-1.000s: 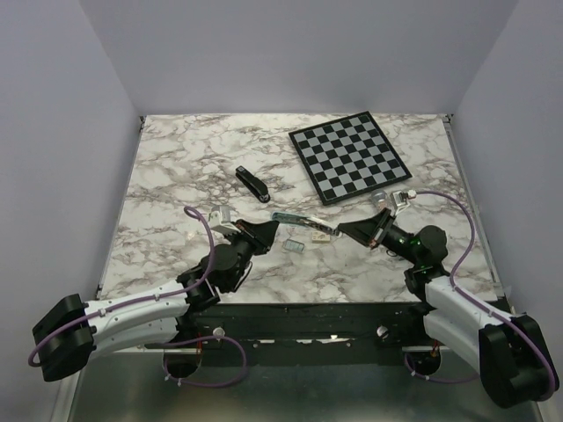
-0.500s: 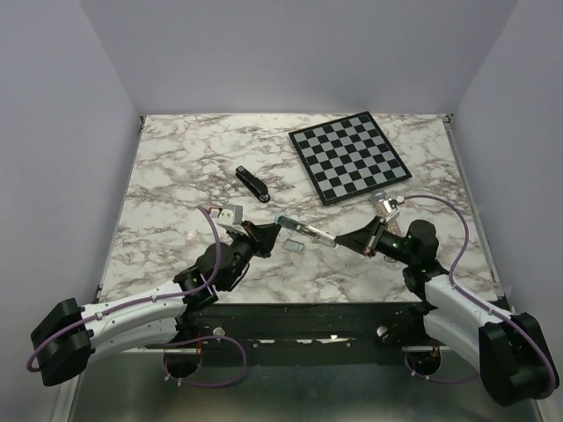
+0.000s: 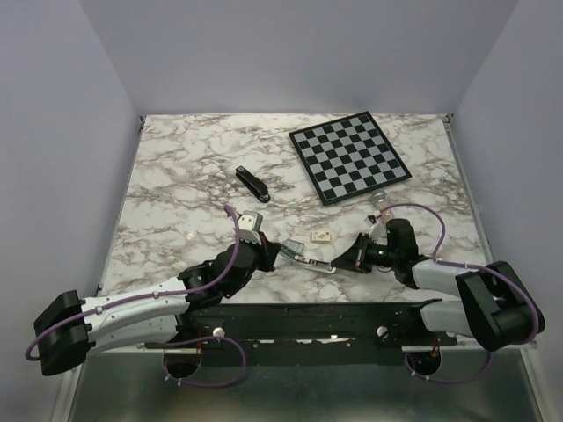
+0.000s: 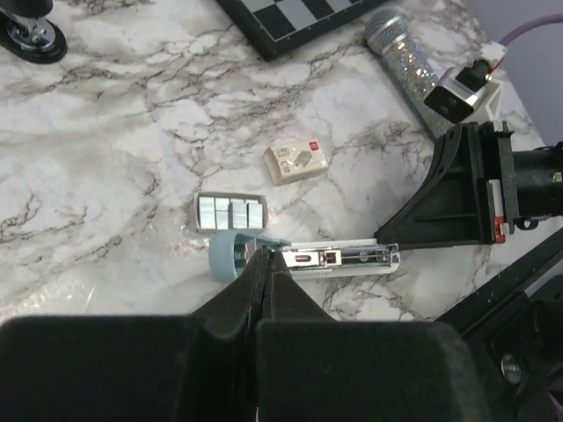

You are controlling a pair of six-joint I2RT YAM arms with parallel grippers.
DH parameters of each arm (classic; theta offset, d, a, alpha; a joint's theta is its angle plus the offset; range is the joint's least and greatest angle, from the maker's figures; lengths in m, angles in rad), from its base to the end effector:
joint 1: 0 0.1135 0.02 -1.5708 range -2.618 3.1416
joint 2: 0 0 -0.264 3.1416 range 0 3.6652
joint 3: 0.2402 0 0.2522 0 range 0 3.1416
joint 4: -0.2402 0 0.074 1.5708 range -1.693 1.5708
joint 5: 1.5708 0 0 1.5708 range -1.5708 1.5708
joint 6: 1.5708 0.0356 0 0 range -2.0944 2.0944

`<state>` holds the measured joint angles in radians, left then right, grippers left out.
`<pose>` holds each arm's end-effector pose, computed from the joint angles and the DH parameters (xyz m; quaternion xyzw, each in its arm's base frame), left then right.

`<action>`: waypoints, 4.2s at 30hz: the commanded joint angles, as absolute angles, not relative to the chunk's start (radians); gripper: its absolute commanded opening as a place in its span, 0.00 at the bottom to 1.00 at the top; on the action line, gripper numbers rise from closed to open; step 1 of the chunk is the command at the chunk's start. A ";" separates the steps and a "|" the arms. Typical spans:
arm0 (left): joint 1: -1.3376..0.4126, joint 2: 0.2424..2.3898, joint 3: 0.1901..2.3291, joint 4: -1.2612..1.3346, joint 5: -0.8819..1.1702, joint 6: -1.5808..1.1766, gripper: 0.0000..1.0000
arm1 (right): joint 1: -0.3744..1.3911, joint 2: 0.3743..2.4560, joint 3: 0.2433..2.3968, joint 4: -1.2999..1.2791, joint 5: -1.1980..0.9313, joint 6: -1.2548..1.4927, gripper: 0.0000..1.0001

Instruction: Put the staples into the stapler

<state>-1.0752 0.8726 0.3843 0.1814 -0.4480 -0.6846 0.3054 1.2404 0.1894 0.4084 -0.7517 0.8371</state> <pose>0.1067 -0.1650 0.2217 0.0240 0.7972 -0.3297 0.5051 0.1721 0.0798 0.1205 0.0600 0.8457 0.5012 0.1728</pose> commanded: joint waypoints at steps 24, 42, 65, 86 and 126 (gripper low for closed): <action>-1.098 0.778 0.603 -0.086 -0.663 -0.445 0.66 | 0.339 1.398 0.247 0.315 -0.660 0.701 0.45; -0.744 0.844 0.827 -0.129 -0.370 -0.238 0.83 | 0.463 1.003 0.400 -0.098 -0.324 0.421 0.74; -0.403 0.821 0.747 0.037 -0.302 -0.121 0.99 | 0.885 1.465 0.876 -0.397 -0.088 0.075 0.60; -0.402 0.799 0.713 0.069 -0.334 -0.094 0.99 | 0.976 1.563 0.939 -0.356 -0.037 0.045 0.24; -0.403 0.781 0.684 0.109 -0.385 -0.078 0.99 | 1.048 1.901 1.378 -0.345 0.066 0.072 0.41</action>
